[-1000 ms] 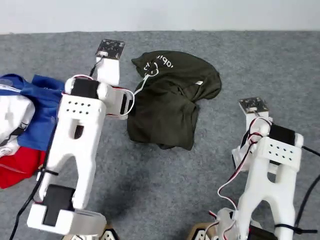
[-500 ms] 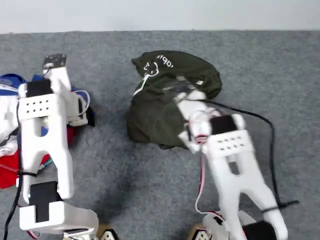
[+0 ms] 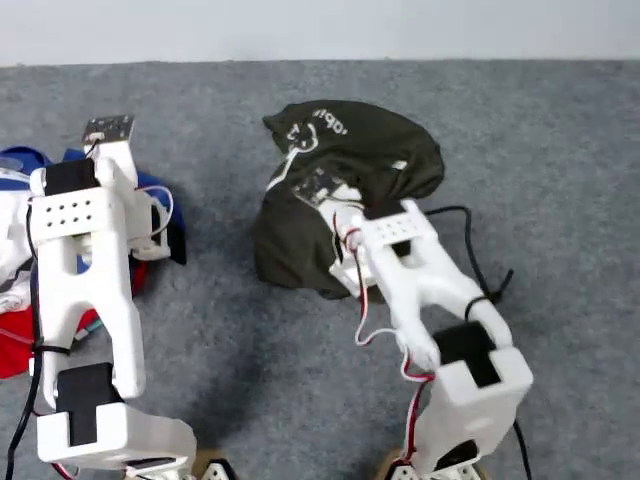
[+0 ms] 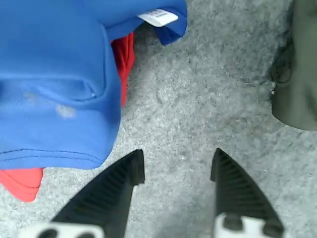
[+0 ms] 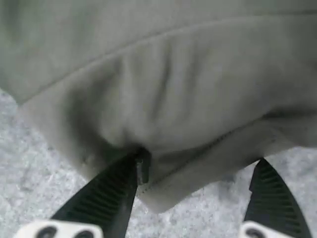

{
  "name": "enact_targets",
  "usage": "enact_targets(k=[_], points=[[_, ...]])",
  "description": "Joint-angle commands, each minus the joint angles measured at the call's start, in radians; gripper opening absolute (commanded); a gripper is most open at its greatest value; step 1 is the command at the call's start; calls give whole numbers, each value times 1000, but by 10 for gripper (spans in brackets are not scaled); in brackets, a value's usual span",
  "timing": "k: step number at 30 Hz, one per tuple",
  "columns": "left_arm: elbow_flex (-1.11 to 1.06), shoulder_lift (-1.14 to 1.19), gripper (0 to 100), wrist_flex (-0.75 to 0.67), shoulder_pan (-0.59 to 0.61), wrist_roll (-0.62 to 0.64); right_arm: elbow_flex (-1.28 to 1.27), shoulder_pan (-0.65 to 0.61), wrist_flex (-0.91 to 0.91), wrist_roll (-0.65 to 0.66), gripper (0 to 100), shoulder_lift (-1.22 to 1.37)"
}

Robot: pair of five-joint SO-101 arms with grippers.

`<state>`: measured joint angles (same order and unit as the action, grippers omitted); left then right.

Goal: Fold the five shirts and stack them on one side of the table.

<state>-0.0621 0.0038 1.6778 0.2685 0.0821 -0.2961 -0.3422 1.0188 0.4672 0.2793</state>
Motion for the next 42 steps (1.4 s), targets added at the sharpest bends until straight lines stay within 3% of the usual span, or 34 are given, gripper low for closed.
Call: enact_targets(k=[1,7,11,17,25,36,42], points=[[10,-8,218,3,5,-12,46,1,13,-6,248,68],[10,-8,218,3,5,-12,75,10,24,-11,5,96],[10,-8,218,3,6,-12,143,13,137,-6,9,96],[10,-8,218,3,11,-12,460,107,467,-6,9,96],[10,-8,218,3,11,-12,945,348,771,-12,9,96],[8,-8,218,5,11,-12,1096,816,776,-104,9,99],[8,-8,218,5,5,-12,1096,993,714,-107,9,107]])
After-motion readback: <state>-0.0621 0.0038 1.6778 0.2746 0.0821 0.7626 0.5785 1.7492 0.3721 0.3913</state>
